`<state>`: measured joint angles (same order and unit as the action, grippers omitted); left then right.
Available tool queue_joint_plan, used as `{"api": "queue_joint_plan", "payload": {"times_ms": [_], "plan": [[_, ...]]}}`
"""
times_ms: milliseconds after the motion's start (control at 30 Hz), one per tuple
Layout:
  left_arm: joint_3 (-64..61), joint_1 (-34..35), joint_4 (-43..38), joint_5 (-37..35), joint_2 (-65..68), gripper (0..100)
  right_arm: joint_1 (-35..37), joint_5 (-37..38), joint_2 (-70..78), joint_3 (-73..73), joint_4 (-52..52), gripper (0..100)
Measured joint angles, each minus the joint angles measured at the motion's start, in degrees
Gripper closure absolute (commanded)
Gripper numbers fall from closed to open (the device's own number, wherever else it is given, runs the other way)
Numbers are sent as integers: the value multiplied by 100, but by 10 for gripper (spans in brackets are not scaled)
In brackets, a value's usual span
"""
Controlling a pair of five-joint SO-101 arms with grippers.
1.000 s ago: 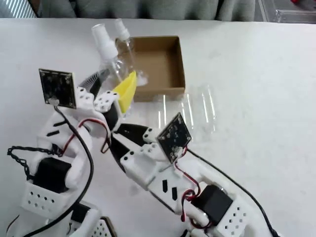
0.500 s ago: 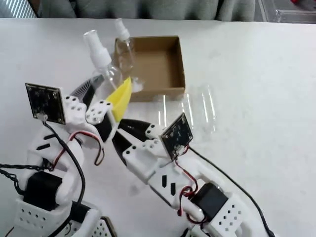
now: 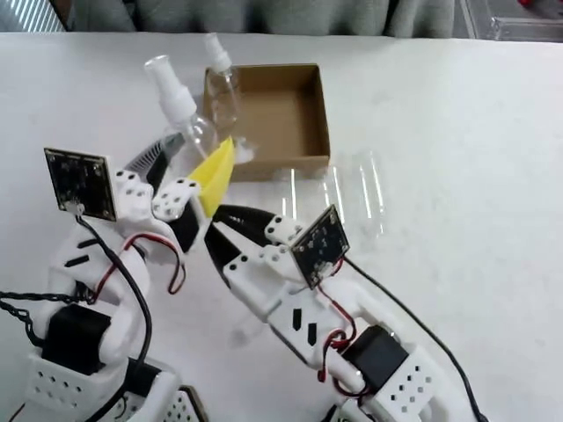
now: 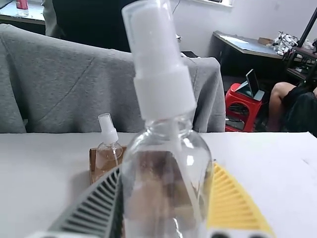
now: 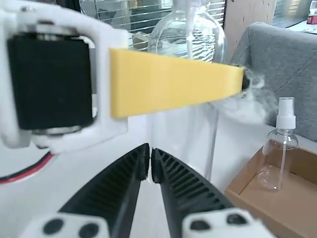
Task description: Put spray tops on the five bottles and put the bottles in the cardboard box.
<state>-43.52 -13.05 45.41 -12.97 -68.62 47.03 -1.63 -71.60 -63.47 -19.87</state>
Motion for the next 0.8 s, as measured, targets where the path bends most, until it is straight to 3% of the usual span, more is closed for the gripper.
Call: {"api": "queue_joint_plan", "payload": {"times_ms": [233, 467, 800], "plan": [[9, 9, 79, 9, -404, 980, -176, 26, 695, 0, 721, 984], [18, 18, 193, 9, -545, 980, -229, 35, 730, -9, 791, 984], [-1099, 229, -1143, 9, -519, 980, -800, 18, -413, -211, -1160, 984]]}}
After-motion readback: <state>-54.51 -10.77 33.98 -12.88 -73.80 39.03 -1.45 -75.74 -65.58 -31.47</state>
